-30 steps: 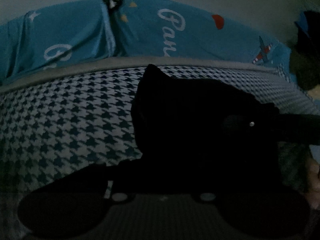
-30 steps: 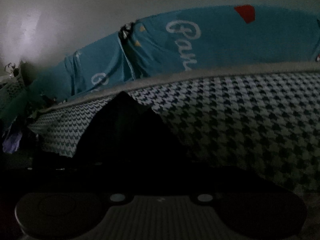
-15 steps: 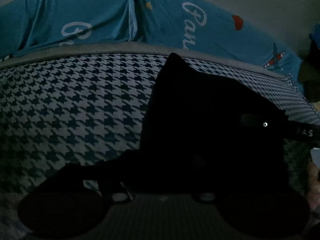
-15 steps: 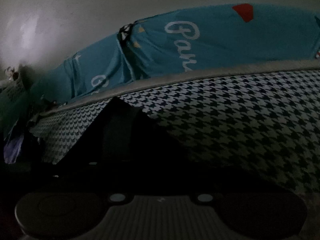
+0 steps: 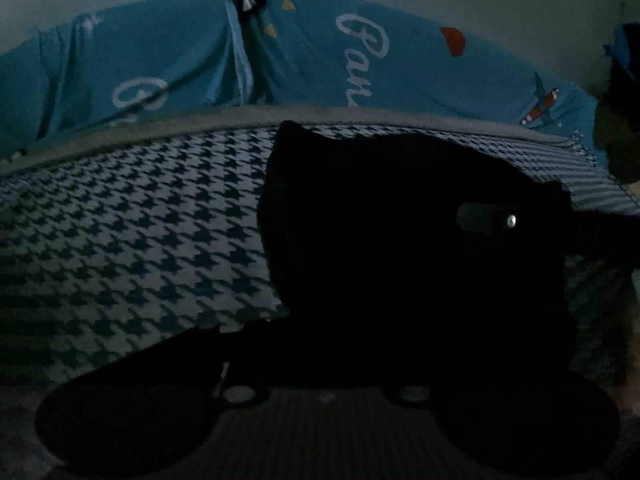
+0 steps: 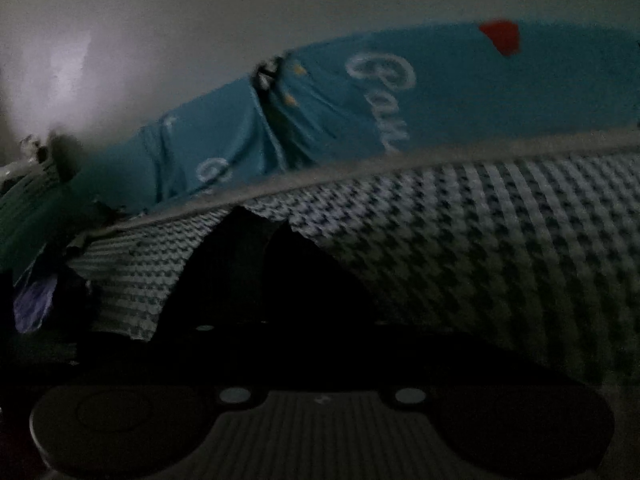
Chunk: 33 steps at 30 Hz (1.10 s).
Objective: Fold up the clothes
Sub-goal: 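Lift both grippers away from the folded black garment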
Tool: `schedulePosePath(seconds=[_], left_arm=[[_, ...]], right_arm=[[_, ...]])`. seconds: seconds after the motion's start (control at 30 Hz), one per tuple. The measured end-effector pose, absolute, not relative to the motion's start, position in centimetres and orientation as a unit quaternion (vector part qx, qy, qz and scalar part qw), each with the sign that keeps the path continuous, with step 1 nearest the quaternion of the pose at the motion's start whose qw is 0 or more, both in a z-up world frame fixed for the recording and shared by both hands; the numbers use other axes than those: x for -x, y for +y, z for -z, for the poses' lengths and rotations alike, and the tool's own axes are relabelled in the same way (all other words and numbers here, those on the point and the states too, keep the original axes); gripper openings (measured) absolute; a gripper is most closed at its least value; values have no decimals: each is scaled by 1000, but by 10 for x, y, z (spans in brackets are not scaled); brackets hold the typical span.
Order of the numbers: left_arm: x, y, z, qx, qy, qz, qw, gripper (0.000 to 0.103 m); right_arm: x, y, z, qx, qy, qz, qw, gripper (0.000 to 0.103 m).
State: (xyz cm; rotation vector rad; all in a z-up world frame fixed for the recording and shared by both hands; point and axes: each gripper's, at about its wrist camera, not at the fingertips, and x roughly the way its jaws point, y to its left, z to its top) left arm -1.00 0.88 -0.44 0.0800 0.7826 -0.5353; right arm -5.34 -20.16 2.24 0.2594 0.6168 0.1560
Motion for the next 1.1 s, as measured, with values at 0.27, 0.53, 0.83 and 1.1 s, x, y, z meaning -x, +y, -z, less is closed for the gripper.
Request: schedulePosePath(seconds=[0.27, 0.53, 0.83, 1.1], left_arm=[[37, 22, -15, -67, 338, 207, 916, 16], [58, 65, -38, -76, 304, 148, 938, 16], [66, 153, -75, -74, 272, 47, 958, 16], [77, 247, -91, -52, 260, -70, 962, 16]], right_arm=[[65, -168, -45, -88, 258, -109, 956, 20], [71, -121, -69, -61, 221, -163, 959, 20], [62, -41, -94, -81, 189, -240, 949, 20], [36, 64, -112, -74, 175, -333, 924, 19]])
